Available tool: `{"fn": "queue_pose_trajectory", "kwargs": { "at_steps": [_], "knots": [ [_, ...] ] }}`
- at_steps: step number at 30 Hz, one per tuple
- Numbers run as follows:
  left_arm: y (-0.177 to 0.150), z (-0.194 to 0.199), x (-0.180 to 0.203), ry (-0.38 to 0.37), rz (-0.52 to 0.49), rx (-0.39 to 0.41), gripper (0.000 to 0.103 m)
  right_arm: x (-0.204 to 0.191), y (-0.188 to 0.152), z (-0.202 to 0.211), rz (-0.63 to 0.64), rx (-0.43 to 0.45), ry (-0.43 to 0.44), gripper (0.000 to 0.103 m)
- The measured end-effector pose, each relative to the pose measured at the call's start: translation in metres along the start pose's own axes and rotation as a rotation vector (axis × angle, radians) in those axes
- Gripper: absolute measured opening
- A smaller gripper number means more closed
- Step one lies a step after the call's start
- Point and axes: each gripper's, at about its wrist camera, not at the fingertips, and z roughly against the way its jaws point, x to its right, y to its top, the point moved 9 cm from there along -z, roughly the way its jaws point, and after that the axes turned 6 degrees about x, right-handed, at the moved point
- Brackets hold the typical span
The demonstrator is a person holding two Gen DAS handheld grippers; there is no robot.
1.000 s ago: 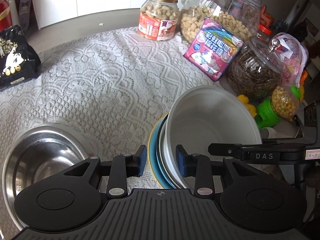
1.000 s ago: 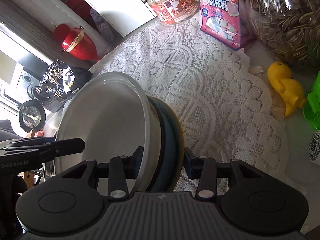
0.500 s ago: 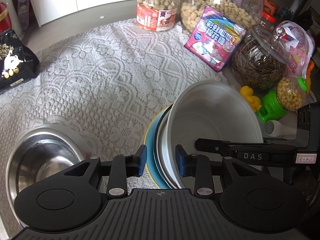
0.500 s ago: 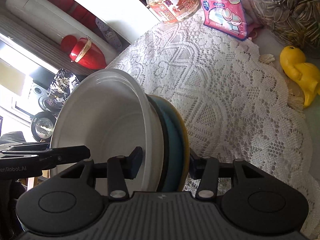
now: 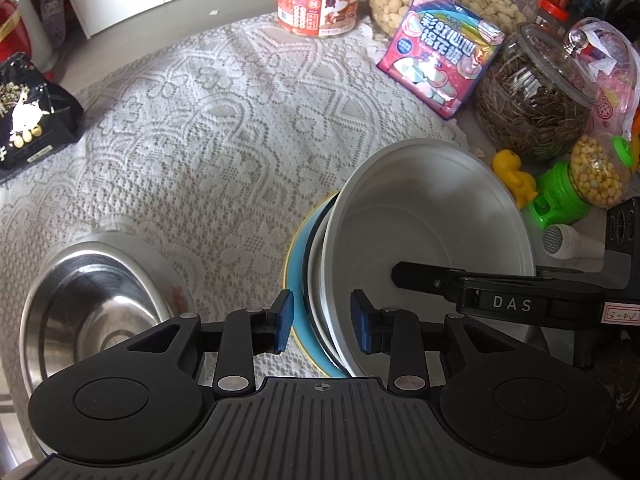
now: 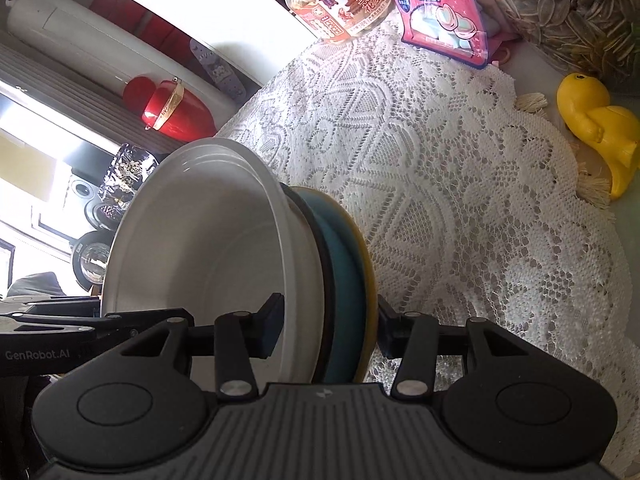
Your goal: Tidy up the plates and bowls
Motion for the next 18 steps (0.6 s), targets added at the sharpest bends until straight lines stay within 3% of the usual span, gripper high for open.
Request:
{"fn": "queue_pose_trajectory", "kwargs": {
  "at_steps": [6,11,15,18],
  "knots": [
    [0.005,-0.008,-0.004,0.008,0.029,-0.022,0.035,0.000,-0.001,0.000,-0.013,-0.008,0.007,0.047],
    [0.005,-0.017,-0.011,0.067,0.005,-0.066,0.037,0.001,-0.002,0.000,-0.019,-0.011,0.010,0.047],
    [-0.001,-0.023,-0.014,0.020,0.055,-0.116,0.035,0.001,-0.002,0.000,-0.021,-0.012,0.010,0.047],
    [0.000,-0.024,-0.009,0.003,0.065,-0.126,0.046,0.002,-0.002,0.000,-0.026,-0.014,0.013,0.047]
  ]
}}
